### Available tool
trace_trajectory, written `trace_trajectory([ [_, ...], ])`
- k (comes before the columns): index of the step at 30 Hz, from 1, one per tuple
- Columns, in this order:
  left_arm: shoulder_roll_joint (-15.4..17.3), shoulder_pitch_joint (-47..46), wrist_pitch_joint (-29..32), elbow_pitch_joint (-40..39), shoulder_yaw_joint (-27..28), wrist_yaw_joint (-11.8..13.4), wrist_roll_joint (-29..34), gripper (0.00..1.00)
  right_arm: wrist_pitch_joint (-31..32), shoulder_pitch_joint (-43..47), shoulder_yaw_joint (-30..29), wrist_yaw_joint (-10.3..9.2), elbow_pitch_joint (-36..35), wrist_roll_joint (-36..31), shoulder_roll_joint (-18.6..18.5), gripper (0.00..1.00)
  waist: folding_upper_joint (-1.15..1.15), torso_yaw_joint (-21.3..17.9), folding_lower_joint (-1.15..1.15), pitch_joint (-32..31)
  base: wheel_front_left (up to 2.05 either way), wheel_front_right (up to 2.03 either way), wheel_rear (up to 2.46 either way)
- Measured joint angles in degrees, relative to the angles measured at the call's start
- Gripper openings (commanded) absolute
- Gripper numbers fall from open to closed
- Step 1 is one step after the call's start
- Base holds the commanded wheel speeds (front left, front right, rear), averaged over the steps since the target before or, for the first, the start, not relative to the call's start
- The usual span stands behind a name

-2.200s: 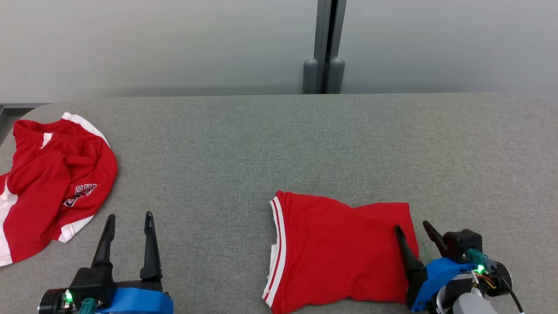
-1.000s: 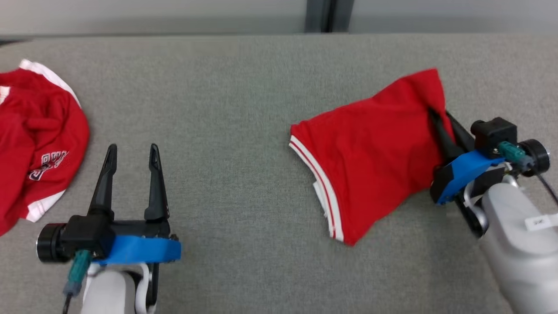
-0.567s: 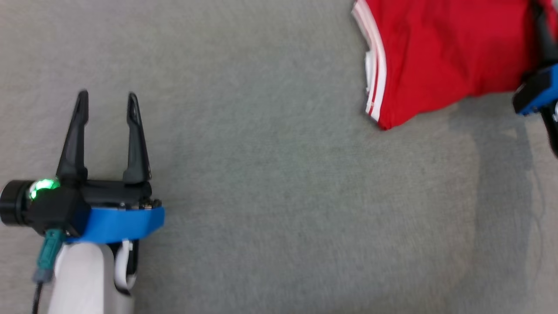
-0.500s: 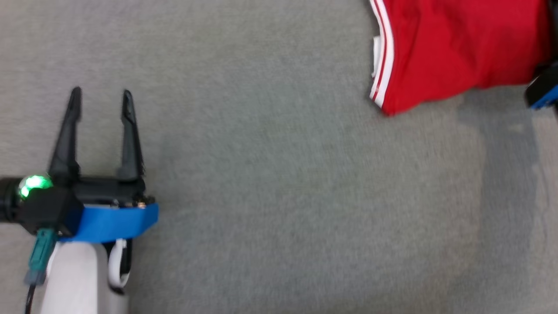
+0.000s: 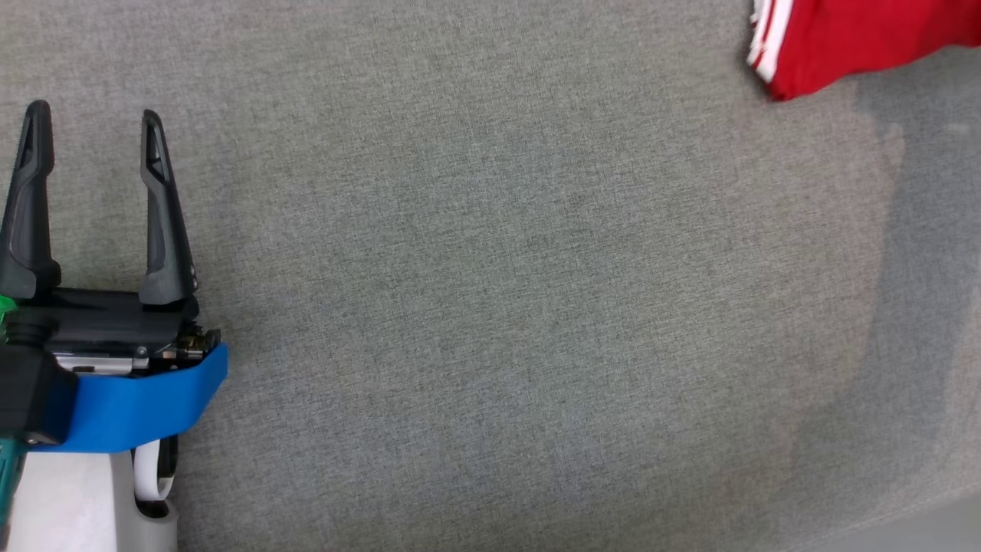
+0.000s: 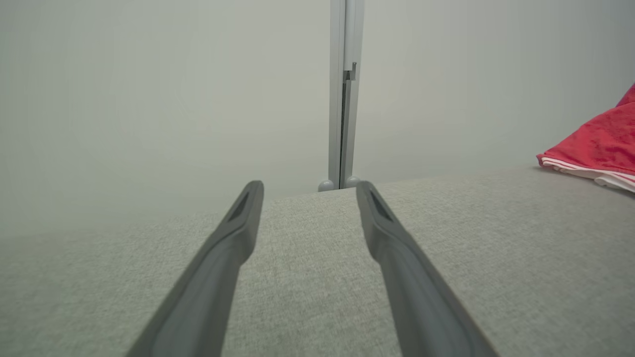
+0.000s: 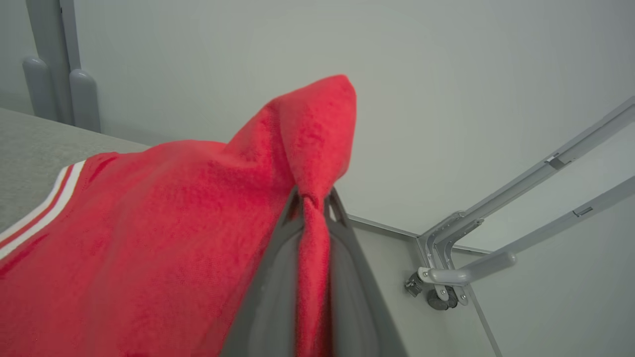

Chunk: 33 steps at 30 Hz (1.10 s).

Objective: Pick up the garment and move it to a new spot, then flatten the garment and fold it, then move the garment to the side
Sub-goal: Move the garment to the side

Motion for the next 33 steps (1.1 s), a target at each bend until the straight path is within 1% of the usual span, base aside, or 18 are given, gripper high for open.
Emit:
trace_trajectory([
  [7, 0.13, 0.00, 0.00, -1.53, -0.02, 0.24, -0.09, 1.00, 1.18, -5.01, 1.63, 0.00, 5.76, -0.48, -0.03, 0.00, 0.00, 0.96, 0.00, 1.41, 0.00, 0.00, 0.00],
  [8, 0.09, 0.00, 0.00, -1.51, 0.08, 0.33, -0.32, 1.00, 0.70, -5.36, 1.43, 0.00, 6.27, -0.99, 0.03, 0.39, 0.00, 1.12, 0.00, 1.44, 0.00, 0.00, 0.00],
  [9, -0.01, 0.00, 0.00, -1.43, 0.14, 0.45, -0.59, 1.00, 0.44, -5.90, 1.33, 0.00, 7.24, -1.31, -0.05, 1.00, -0.01, 1.30, 0.00, 1.44, 0.00, 0.00, 0.00],
  [13, -0.14, 0.00, 0.00, -0.75, 0.34, 0.49, -1.04, 1.00, -1.21, -7.75, 1.33, 0.00, 10.12, -2.79, -0.91, 1.00, -0.01, 2.14, 0.00, 1.18, 0.00, 0.00, 0.00],
  [18, -0.74, 0.03, 0.00, 0.87, 0.87, 0.67, -1.62, 1.00, -2.26, -7.58, -1.38, 0.00, 9.66, -5.82, 0.26, 1.00, -0.01, 2.71, -0.01, -0.87, 0.00, 0.00, 0.00],
  [21, -1.27, 0.31, -0.01, 2.21, 1.01, 0.74, -2.09, 1.00, -2.37, -5.93, -3.63, 0.00, 5.15, -6.41, 1.82, 1.00, -0.01, 3.39, -0.01, -2.86, 0.00, 0.00, 0.00],
  [26, -2.59, 1.64, 0.00, 4.67, 1.36, 0.74, -2.65, 1.00, -2.37, 0.19, -5.91, -0.01, -2.60, -7.39, 5.61, 1.00, -0.02, 4.99, -0.02, -7.32, 0.00, 0.00, 0.00],
  [30, -3.67, 3.48, 0.00, 6.68, 2.16, 0.82, -3.33, 1.00, -2.43, 4.73, -3.55, 0.00, -6.67, -7.98, 9.13, 1.00, -0.02, 6.70, -0.02, -11.63, 0.00, 0.00, 0.00],
  [33, -4.59, 5.24, 0.01, 7.95, 2.69, 0.91, -3.81, 1.00, -2.43, 7.19, -1.34, -0.01, -8.91, -7.67, 10.95, 1.00, -0.02, 7.99, -0.02, -15.02, 0.00, 0.00, 0.00],
])
